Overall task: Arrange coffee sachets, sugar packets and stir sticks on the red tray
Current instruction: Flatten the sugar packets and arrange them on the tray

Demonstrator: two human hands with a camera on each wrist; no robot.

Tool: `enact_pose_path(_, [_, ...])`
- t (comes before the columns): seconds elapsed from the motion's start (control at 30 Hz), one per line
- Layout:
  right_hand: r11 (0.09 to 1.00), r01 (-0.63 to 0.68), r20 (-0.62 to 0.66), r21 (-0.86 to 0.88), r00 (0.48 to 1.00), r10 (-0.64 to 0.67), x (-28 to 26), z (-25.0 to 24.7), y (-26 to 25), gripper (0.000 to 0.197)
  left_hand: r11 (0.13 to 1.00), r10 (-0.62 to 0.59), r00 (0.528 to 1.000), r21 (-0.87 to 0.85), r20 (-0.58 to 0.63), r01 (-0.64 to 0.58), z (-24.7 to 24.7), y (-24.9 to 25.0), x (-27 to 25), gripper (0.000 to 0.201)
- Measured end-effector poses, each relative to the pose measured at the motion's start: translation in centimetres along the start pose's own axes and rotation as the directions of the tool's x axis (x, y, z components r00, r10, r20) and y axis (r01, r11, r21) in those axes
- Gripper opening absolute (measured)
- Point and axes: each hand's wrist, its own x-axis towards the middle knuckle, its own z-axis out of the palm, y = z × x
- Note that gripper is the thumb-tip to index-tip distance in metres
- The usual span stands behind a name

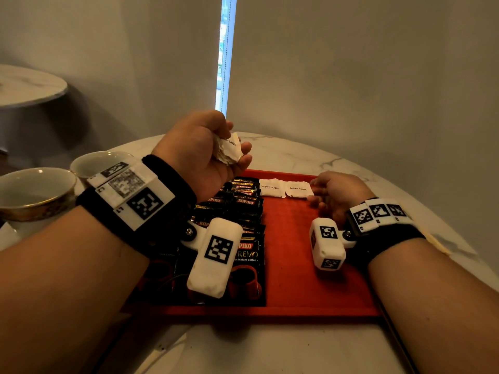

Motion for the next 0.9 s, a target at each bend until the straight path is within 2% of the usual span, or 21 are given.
enact_pose_path(0.2, [1.000, -0.010, -0.005, 0.027, 1.000, 0.010, 0.3, 0.1, 0.1, 0.011, 1.000, 0.002, 1.000, -0.023, 0.012, -0.002, 0.1, 0.1, -0.1, 0.023])
enact_pose_path(0.4, [0.992, 0.036, -0.018, 0.119, 0.999, -0.034, 0.0, 0.2, -0.2, 0.006, 0.999, -0.028, 0.992, 0.040, 0.126, 0.023, 0.2, -0.3, 0.1, 0.029])
enact_pose_path(0.5, [0.969, 0.084, 0.032, 0.232, 0.995, -0.094, -0.8, 0.6, -1.2, 0.005, 0.986, -0.089, 0.980, 0.156, 0.177, 0.061, 0.0, -0.4, 0.0, 0.035])
enact_pose_path(0.57, [0.950, 0.122, 0.110, 0.286, 0.981, -0.159, -2.1, 0.7, -2.4, 0.007, 0.983, -0.088, 0.982, 0.172, 0.170, 0.058, 0.0, -0.4, -0.2, 0.036])
enact_pose_path(0.63, [0.933, 0.164, 0.219, 0.321, 0.945, -0.241, -3.8, 0.8, -3.5, 0.015, 0.984, -0.062, 0.988, 0.174, 0.142, 0.037, 0.1, -0.4, -0.3, 0.031])
enact_pose_path(0.77, [0.916, 0.281, 0.436, 0.285, 0.814, -0.385, -7.1, 1.1, -5.0, 0.041, 0.982, -0.019, 0.994, 0.188, 0.112, -0.002, 0.1, -0.5, -0.3, 0.036])
enact_pose_path(0.83, [0.906, 0.343, 0.483, 0.248, 0.767, -0.422, -8.2, 1.6, -5.3, 0.041, 0.979, -0.009, 0.994, 0.204, 0.111, -0.014, 0.0, -0.5, -0.3, 0.034])
enact_pose_path(0.9, [0.896, 0.396, 0.508, 0.203, 0.739, -0.442, -9.1, 2.1, -5.4, 0.033, 0.976, -0.008, 0.993, 0.216, 0.121, -0.018, 0.0, -0.5, -0.3, 0.029])
